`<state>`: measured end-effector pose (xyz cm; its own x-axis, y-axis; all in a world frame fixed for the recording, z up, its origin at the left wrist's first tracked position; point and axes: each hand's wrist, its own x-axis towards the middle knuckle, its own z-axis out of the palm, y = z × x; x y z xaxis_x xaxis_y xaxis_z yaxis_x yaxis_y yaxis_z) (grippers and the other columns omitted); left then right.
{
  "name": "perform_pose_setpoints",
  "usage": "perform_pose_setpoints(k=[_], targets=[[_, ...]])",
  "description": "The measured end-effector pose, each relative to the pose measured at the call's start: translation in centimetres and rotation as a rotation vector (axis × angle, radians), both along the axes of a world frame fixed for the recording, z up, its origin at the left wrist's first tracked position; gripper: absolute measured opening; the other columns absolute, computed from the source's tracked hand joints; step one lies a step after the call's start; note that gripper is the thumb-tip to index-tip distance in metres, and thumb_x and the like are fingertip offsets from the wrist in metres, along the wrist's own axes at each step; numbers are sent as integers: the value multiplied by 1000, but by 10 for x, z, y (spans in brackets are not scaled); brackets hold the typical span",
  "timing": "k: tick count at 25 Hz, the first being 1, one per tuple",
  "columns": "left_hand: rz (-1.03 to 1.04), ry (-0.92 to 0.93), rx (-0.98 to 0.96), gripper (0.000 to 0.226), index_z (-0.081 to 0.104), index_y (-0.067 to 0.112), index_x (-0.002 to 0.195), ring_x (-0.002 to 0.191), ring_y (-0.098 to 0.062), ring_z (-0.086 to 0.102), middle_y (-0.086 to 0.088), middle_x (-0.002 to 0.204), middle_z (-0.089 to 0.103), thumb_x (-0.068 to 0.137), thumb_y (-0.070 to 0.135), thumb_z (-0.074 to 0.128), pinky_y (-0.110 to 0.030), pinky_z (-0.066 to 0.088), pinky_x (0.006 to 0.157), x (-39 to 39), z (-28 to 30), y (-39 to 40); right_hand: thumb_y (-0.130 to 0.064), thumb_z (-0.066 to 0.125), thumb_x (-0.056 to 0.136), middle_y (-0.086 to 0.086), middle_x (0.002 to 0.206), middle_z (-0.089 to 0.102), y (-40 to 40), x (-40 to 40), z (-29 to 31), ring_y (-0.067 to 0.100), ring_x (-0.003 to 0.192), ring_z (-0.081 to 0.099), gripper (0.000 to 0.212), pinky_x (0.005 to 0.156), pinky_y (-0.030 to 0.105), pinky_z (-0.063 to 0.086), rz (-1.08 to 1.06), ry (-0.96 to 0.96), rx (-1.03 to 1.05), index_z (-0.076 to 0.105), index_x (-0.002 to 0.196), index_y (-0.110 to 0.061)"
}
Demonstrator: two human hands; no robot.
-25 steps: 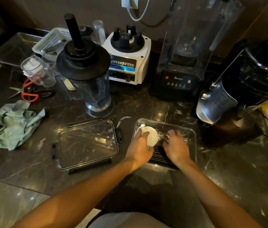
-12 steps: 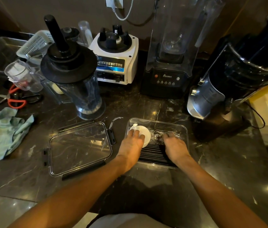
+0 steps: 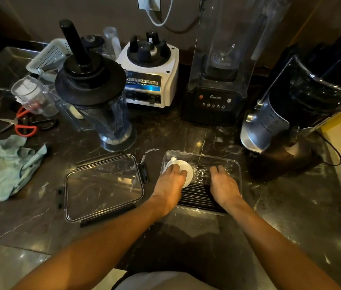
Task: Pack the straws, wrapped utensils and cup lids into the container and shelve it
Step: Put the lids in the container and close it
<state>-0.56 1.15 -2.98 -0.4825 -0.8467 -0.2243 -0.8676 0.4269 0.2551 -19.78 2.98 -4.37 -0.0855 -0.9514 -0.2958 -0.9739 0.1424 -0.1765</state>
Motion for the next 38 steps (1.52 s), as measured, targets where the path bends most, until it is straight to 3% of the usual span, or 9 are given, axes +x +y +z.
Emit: perform_pose_setpoints(k=[6, 12, 17, 20, 23, 30, 32, 35, 38], targets=[[71, 257, -48, 39, 60, 14, 137, 128, -27, 58, -7, 145, 54, 98, 13, 61, -38, 53, 104, 16, 14, -1, -10, 63, 95, 10, 131, 54, 3, 6, 18, 31, 107, 66, 33, 88, 41, 58, -30, -30, -68, 57, 127, -10], [614, 624, -27, 29, 69, 17, 123, 92, -14, 71, -1, 113, 72, 96, 25, 68, -39, 62, 84, 112, 37, -24, -19, 60, 100, -5, 100, 60, -29, 75, 84, 12, 85, 60, 9, 71, 27, 46, 60, -379, -393, 65, 107, -16], [956, 545, 52, 40, 64, 13, 128, 110, -25, 68, -4, 119, 69, 90, 23, 75, -36, 54, 92, 206, 13, -3, -23, 65, 99, 0, 115, 71, -43, 179, 74, 13, 103, 68, 23, 85, 30, 58, 156, -689, -176, 68, 120, -15], [1110, 412, 114, 66, 52, 15, 144, 128, -36, 56, -17, 141, 55, 85, 34, 77, -49, 48, 108, 247, -5, 19, -29, 68, 97, 6, 136, 62, -47, 222, 42, 22, 125, 60, 44, 99, 33, 50, 106, -644, 16, 59, 138, -14], [1166, 274, 128, 74, 44, 15, 148, 134, -42, 47, -21, 148, 44, 86, 41, 76, -55, 42, 112, 270, -13, 37, -34, 71, 90, 12, 137, 57, -51, 238, 10, 32, 131, 53, 54, 107, 43, 46, 28, -505, 47, 56, 137, -10], [1231, 384, 181, 64, 47, 10, 144, 137, -38, 44, -19, 148, 43, 92, 34, 74, -48, 40, 115, 298, -30, 47, -30, 73, 92, 22, 144, 47, -48, 243, -15, 38, 135, 43, 65, 109, 46, 42, -72, -228, 73, 43, 142, -2], [1270, 388, 223, 57, 53, 8, 138, 130, -37, 52, -19, 142, 51, 92, 35, 73, -47, 45, 112, 305, -37, 41, -28, 73, 92, 24, 143, 46, -51, 245, -19, 40, 133, 45, 64, 106, 48, 44, -124, -211, 64, 43, 142, -2], [1319, 429, 264, 33, 66, 10, 120, 106, -28, 69, -14, 118, 71, 96, 32, 68, -40, 56, 92, 311, -37, 34, -22, 72, 91, 25, 139, 51, -57, 248, -19, 42, 126, 53, 55, 102, 49, 50, -288, -297, 98, 48, 137, -3], [1270, 377, 227, 22, 72, 10, 109, 84, -20, 64, -11, 100, 73, 104, 25, 56, -35, 52, 76, 313, -32, 34, -19, 66, 92, 19, 128, 63, -56, 253, -13, 37, 115, 63, 37, 94, 44, 55, -261, -246, 142, 61, 127, -6]])
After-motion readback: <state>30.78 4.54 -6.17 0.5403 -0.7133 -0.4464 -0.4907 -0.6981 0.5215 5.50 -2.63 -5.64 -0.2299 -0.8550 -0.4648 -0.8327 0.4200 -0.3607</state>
